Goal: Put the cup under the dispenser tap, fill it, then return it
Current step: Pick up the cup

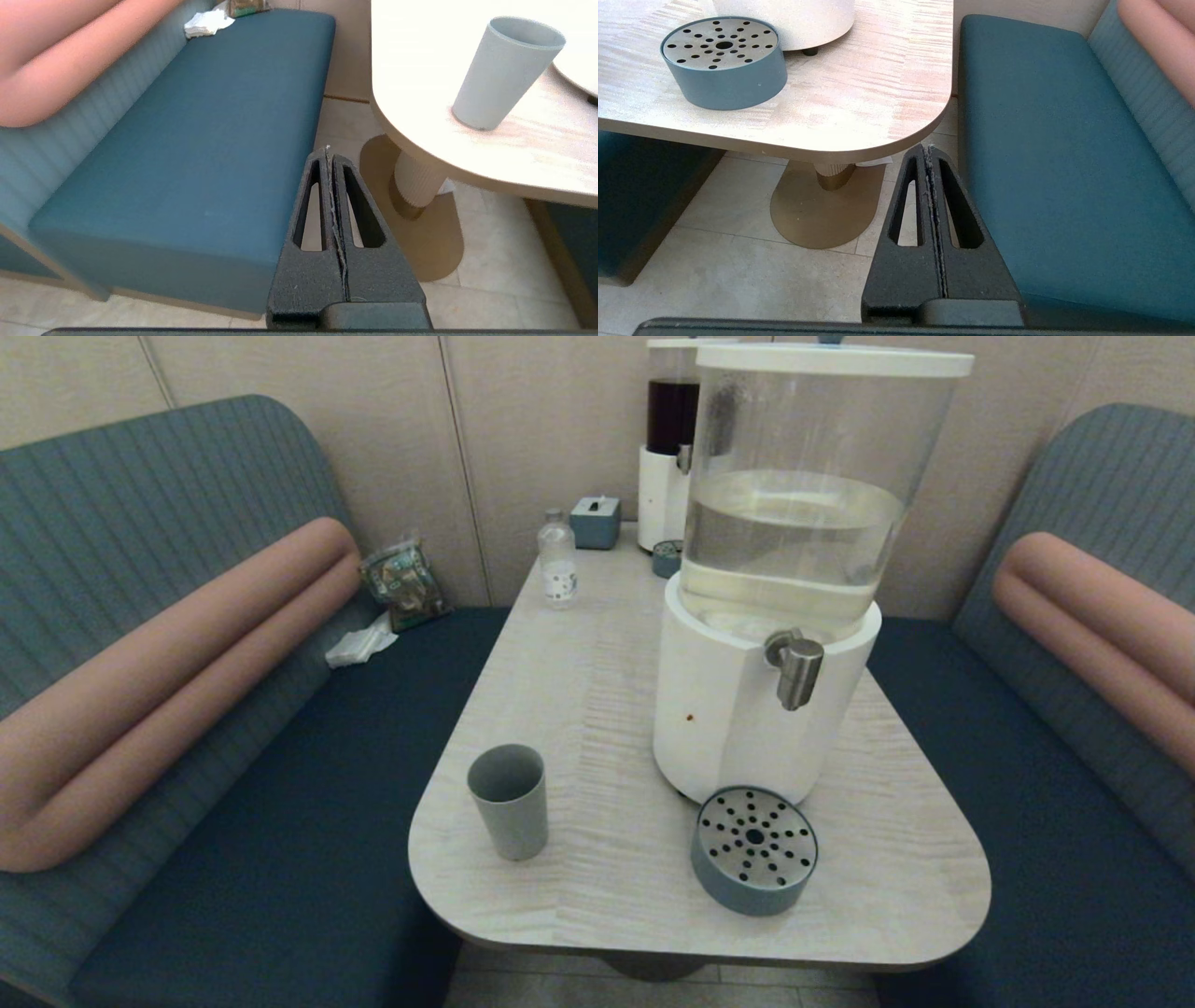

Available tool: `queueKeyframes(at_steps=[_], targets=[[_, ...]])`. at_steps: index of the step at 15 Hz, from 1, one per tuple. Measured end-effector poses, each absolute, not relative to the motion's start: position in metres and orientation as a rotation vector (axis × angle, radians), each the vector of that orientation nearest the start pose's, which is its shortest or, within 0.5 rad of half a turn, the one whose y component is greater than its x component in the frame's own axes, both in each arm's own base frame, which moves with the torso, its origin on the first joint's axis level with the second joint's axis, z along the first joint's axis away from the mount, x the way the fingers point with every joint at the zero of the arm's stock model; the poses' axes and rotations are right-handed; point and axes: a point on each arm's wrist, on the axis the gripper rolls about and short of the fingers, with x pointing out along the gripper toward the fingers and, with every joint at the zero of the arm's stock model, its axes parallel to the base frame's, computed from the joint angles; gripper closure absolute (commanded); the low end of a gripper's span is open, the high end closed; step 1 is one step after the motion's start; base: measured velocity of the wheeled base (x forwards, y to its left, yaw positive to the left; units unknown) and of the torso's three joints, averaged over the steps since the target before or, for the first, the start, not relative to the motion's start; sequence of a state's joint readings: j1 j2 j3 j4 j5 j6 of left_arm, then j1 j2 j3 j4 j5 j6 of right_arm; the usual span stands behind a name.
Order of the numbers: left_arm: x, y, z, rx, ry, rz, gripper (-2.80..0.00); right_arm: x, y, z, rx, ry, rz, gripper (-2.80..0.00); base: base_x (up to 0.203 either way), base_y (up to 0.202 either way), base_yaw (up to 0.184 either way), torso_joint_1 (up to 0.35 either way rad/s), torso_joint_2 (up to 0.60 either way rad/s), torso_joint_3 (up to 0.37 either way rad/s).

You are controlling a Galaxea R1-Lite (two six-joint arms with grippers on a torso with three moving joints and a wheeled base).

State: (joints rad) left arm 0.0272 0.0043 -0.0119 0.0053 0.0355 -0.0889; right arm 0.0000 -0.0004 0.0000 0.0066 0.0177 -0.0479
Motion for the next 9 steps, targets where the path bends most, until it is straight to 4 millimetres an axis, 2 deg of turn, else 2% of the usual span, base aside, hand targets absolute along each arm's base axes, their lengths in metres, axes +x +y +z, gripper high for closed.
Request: queueKeyframes(at_steps=[2,5,7,9], targets=[[-0.030,0.000,0.108,-0.105,-0.081,0.039,0.00,-0.023,0.000,0.075,-0.047,0.006,0.017,0.00,0.000,0.000,0.000,0.000,0.00,0.000],[-0.028,0.000,0.183,-0.162,-0.154,-0.026,0.00,-0.023,0.000,0.075,-0.045,0.005,0.018,0.00,0.000,0.000,0.000,0.000,0.00,0.000],[-0.001,0.000,0.236,-0.195,-0.163,-0.073,0.00,-0.023,0.000,0.075,-0.040,0.006,0.020,0.00,0.000,0.000,0.000,0.000,0.00,0.000],[0.044,-0.003,0.277,-0.244,-0.184,-0.095,0.00,-0.023,0.000,0.075,-0.039,0.005,0.021,0.00,0.000,0.000,0.000,0.000,0.00,0.000]])
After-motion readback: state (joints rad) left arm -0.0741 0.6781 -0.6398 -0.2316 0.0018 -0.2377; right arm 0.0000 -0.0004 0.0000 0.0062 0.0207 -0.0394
